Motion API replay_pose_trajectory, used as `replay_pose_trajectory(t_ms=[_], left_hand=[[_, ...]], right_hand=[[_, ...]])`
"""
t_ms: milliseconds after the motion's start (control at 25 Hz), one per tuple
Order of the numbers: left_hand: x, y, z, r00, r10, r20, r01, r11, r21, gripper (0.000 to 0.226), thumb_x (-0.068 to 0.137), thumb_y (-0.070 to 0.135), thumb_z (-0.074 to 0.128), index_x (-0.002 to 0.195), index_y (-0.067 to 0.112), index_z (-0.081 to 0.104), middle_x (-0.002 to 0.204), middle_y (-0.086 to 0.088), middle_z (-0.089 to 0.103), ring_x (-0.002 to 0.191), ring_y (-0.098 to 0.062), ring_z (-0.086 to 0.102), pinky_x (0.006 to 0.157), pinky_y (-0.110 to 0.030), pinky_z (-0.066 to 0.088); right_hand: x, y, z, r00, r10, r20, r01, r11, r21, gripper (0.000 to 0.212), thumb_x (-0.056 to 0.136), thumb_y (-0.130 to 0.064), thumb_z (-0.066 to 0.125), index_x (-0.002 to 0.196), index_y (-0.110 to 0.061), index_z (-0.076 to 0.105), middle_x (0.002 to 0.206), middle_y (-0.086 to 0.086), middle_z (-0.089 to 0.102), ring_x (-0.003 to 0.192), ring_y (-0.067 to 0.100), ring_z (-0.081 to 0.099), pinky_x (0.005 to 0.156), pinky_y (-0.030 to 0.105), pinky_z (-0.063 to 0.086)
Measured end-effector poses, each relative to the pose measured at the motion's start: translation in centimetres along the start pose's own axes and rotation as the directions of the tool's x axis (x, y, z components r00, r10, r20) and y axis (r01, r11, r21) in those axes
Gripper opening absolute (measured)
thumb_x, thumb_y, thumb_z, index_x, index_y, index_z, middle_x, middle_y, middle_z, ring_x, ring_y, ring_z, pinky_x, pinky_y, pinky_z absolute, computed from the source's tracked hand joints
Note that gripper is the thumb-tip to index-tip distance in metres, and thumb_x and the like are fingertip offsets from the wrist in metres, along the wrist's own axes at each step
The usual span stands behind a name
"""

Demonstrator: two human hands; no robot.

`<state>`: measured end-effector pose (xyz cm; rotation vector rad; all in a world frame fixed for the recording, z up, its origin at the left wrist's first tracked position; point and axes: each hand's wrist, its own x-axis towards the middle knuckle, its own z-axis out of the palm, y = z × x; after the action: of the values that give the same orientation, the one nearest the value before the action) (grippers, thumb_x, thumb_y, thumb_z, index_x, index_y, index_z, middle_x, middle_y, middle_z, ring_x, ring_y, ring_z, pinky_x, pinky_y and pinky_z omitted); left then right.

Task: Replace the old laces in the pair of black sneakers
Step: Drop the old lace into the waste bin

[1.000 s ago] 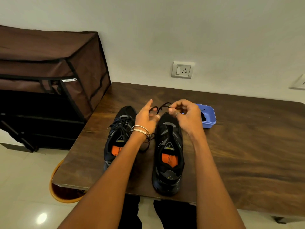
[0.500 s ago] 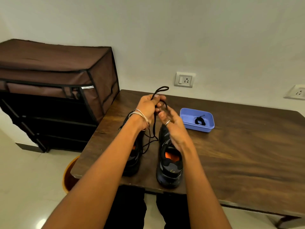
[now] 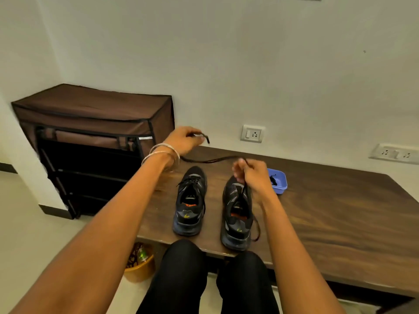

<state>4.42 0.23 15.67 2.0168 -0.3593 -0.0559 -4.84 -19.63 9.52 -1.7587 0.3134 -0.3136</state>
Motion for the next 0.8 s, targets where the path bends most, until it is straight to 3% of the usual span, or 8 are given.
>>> replay_pose_trajectory(t_ms=[120,240,320,400,520,600,680,800], left_hand=[[-2.8,-1.7,1.3,0.952,0.063,0.299,-0.03,0.993,-0.111,0.056,0.086,0.015,0.07,0.137,0.008,0.048,0.126,-0.003,0.059,0.117,-0.015,0.056,0.096,-0.024,0.042],[-5.3,-2.1,3.0,0.913,0.164,0.372,-0.032,0.941,-0.336,0.027,0.087,0.002,0.066,0.111,0.013,0.06,0.095,0.01,0.069,0.091,-0.003,0.064,0.079,-0.018,0.047],[-6.1,-2.3,3.2,0.937,0.18,0.299,-0.01,0.87,-0.492,0.012,0.09,-0.002,0.06,0.095,0.009,0.063,0.078,0.007,0.07,0.076,-0.005,0.066,0.073,-0.021,0.048],[-6.3,-2.8,2.1,0.967,0.153,0.206,-0.018,0.84,-0.542,0.012,0.092,-0.001,0.057,0.086,0.006,0.065,0.071,0.002,0.071,0.07,-0.01,0.066,0.073,-0.026,0.049],[-5.9,-5.2,-0.7,0.994,0.066,0.084,-0.011,0.844,-0.537,0.024,0.098,0.006,0.049,0.079,0.009,0.065,0.063,0.003,0.066,0.064,-0.009,0.06,0.073,-0.024,0.046],[-5.8,-7.5,-2.8,0.999,-0.036,0.003,0.03,0.783,-0.622,0.025,0.099,0.01,0.048,0.081,0.008,0.065,0.06,0.003,0.061,0.067,-0.011,0.059,0.076,-0.026,0.043],[-5.2,-9.7,-4.9,0.974,-0.201,-0.103,0.062,0.675,-0.735,0.023,0.099,0.014,0.051,0.08,0.008,0.063,0.058,0.002,0.058,0.065,-0.013,0.057,0.068,-0.028,0.044],[-3.6,-12.8,-7.6,0.849,-0.47,-0.242,0.047,0.523,-0.851,0.019,0.096,0.015,0.058,0.077,0.01,0.059,0.061,-0.001,0.055,0.059,-0.013,0.053,0.056,-0.029,0.047]], right_hand=[[-1.2,-6.1,3.2,0.994,-0.109,0.0,0.105,0.956,0.275,0.025,0.101,-0.014,0.054,0.082,-0.018,0.069,0.085,-0.001,0.07,0.089,0.013,0.062,0.09,0.034,0.049],[-2.0,-10.4,6.3,0.99,-0.104,0.099,0.044,0.877,0.478,0.022,0.1,-0.008,0.051,0.084,-0.01,0.066,0.091,0.004,0.071,0.101,0.016,0.064,0.1,0.036,0.045],[-2.0,-11.7,7.9,0.975,-0.051,0.214,-0.082,0.82,0.566,0.022,0.102,-0.014,0.046,0.086,-0.011,0.062,0.097,0.011,0.073,0.098,0.022,0.07,0.097,0.045,0.044],[-1.5,-12.2,9.3,0.953,0.033,0.3,-0.24,0.684,0.689,0.025,0.103,-0.018,0.042,0.084,-0.012,0.057,0.08,0.011,0.072,0.071,0.022,0.069,0.087,0.044,0.049],[0.1,-11.1,11.1,0.949,0.142,0.283,-0.314,0.527,0.79,0.025,0.103,-0.012,0.037,0.087,-0.008,0.055,0.058,0.004,0.047,0.048,0.016,0.041,0.069,0.034,0.049],[0.9,-9.5,12.7,0.95,0.159,0.27,-0.312,0.567,0.762,0.026,0.103,-0.008,0.033,0.094,-0.006,0.058,0.063,0.004,0.047,0.053,0.016,0.043,0.07,0.034,0.045],[1.5,-7.3,15.4,0.94,0.182,0.29,-0.334,0.675,0.658,0.029,0.103,-0.007,0.034,0.096,-0.01,0.061,0.075,0.003,0.062,0.067,0.018,0.06,0.085,0.042,0.045],[1.4,-3.6,21.2,0.888,0.254,0.384,-0.417,0.798,0.435,0.03,0.104,-0.01,0.035,0.101,-0.016,0.065,0.104,0.004,0.07,0.095,0.029,0.066,0.094,0.058,0.044]])
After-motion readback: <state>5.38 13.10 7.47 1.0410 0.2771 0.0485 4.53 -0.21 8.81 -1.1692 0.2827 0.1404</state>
